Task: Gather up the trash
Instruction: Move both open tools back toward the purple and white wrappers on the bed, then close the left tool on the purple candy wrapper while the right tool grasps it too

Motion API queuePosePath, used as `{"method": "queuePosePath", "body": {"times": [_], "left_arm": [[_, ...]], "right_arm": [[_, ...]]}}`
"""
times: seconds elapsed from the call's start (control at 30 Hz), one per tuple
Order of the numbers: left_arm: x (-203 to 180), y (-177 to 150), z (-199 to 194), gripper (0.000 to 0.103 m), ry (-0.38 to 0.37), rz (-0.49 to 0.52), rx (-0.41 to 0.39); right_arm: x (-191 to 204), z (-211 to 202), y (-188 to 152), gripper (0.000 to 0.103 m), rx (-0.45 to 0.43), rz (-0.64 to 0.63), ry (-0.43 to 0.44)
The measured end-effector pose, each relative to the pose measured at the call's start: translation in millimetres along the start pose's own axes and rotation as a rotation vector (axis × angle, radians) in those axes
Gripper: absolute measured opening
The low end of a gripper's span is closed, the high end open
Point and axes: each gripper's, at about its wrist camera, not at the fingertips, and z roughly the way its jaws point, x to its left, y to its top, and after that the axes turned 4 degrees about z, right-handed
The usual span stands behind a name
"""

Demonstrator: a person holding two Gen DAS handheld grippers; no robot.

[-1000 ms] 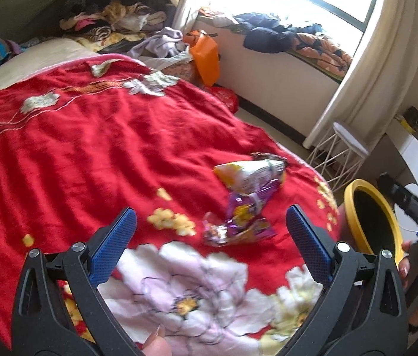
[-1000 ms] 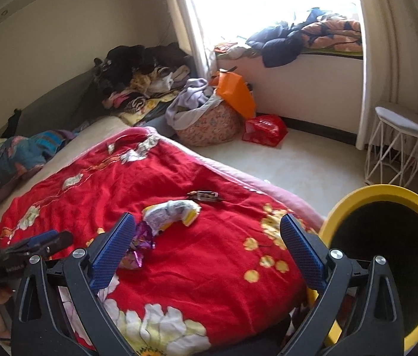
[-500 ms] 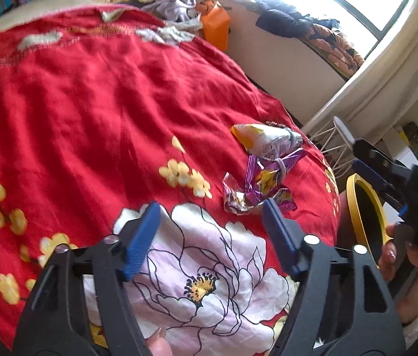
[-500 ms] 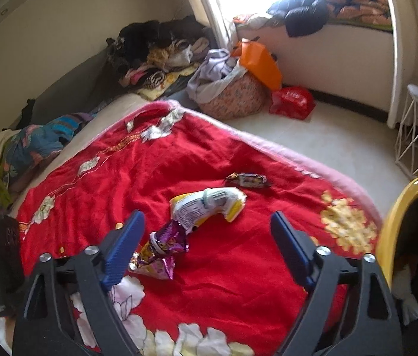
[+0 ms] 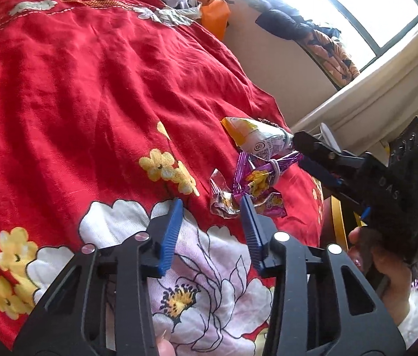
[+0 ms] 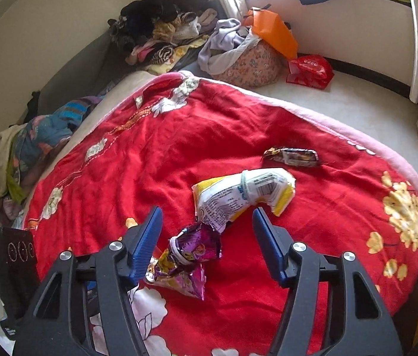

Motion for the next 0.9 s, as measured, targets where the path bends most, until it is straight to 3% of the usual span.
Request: {"method": "queuePosePath", "body": {"times": [0.07,0.2,0.3,0.43,0.6,0.9], "left_arm": [[-0.4,0.1,1.9,0.029,-0.01,-0.004,0.004],[-0.6,0.7,7.7,0.025,-0.018,-0.012,0.012],[-0.3,-0.1,11.0,0.017,-0.029,-0.024,0.02],[-1.9,-3.2,14.4,0.008,-0.049,-0.03,0.035],[-0.1,-5.6,15.0,0.009,-0.092,-0.071,0.056],[-14.0,-6.8,19.4,0.008,-0.101,-0.048,0.056]], "right_arm": [[-1.1,6.3,-0.4,0.05,0.024,0.011,0.0],[-5.1,10.5,-5.6,0.026,0.045,0.024,0.013],[-4.9,4.6,-11.9,0.021,0.03,0.019,0.036],[-2.0,-6.6,-16.1,0.019,-0.01,0.009,0.044],[-5.6,-20.8,-18.0,0.019,-0.061,0.019,0.039],[-17.3,-52.0,-16.8,0.019,-0.138,0.047,0.039]]}}
